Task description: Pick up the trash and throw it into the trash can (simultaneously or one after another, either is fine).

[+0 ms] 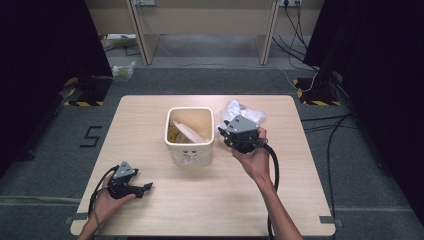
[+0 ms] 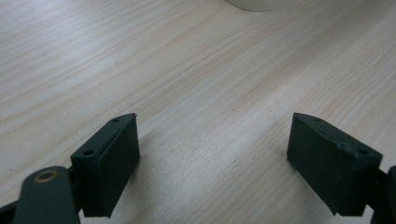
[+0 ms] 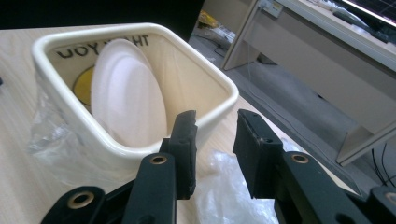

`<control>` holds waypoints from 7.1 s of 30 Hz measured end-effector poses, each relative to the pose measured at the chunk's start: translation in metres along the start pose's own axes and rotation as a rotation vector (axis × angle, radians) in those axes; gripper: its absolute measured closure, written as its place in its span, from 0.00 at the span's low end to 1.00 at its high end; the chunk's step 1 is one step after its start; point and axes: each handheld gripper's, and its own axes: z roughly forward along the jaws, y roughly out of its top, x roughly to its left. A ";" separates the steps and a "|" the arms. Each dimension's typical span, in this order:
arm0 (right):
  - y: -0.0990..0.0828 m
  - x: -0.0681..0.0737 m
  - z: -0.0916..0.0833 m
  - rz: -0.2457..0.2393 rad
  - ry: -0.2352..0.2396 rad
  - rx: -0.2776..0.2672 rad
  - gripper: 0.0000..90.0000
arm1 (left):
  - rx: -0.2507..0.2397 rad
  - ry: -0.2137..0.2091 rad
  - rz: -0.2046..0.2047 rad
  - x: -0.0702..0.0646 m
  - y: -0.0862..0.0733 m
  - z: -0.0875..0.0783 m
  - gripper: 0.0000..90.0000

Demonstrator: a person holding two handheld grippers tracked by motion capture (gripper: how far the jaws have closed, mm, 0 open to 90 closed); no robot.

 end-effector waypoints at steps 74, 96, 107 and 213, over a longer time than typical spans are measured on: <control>-0.099 -0.037 0.072 0.218 -0.080 0.207 0.60 | 0.000 0.000 0.000 0.000 0.000 0.000 0.18; -0.087 -0.039 0.053 0.130 -0.075 0.145 0.98 | 0.000 -0.001 0.000 0.000 0.000 0.000 0.18; -0.081 -0.037 0.047 0.099 -0.045 0.131 0.98 | 0.000 0.000 0.000 0.000 0.000 0.000 0.18; 0.029 0.032 0.070 -0.024 0.186 0.122 0.79 | 0.000 -0.002 0.000 0.000 0.000 0.000 0.18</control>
